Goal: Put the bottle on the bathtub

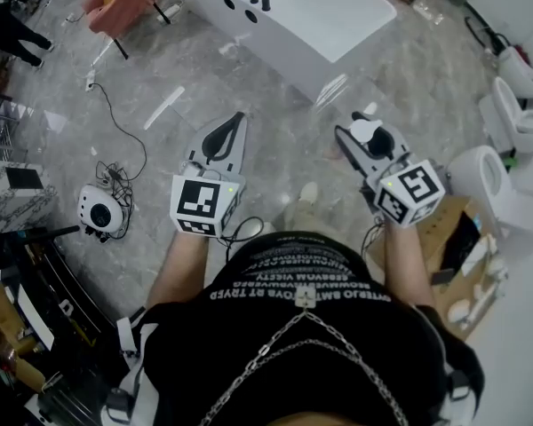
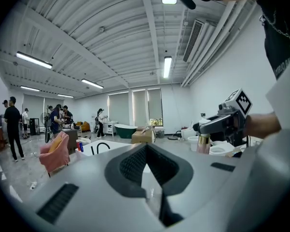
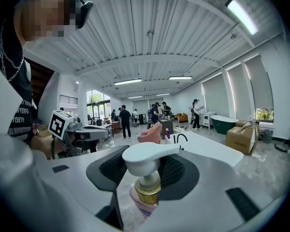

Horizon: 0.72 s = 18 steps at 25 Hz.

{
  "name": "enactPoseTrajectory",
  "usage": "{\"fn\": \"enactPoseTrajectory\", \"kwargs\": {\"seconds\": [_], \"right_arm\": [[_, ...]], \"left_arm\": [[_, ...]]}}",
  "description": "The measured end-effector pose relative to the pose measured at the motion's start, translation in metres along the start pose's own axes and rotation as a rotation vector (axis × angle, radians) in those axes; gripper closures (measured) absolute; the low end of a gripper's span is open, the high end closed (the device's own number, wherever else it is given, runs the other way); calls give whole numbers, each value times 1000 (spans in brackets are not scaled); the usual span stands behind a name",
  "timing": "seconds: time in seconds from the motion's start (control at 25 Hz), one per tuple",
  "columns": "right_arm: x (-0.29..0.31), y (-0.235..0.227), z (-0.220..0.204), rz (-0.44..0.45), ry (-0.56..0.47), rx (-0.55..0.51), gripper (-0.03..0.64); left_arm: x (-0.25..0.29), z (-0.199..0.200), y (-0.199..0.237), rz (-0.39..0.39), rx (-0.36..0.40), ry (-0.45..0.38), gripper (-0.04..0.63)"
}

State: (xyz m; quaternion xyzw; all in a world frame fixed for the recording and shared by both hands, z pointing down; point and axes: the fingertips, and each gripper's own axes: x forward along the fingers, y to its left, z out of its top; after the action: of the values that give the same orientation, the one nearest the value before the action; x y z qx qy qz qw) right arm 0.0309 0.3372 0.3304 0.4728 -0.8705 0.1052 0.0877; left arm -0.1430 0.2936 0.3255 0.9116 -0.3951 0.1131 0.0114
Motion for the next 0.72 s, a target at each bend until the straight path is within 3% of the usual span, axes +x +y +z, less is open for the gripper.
{"fn": "enactPoseTrajectory", "kwargs": {"seconds": [0.72], "right_arm": [[43, -104, 34, 57, -5, -32, 448]], "left_arm": [[129, 29, 19, -25, -52, 7, 594]]}}
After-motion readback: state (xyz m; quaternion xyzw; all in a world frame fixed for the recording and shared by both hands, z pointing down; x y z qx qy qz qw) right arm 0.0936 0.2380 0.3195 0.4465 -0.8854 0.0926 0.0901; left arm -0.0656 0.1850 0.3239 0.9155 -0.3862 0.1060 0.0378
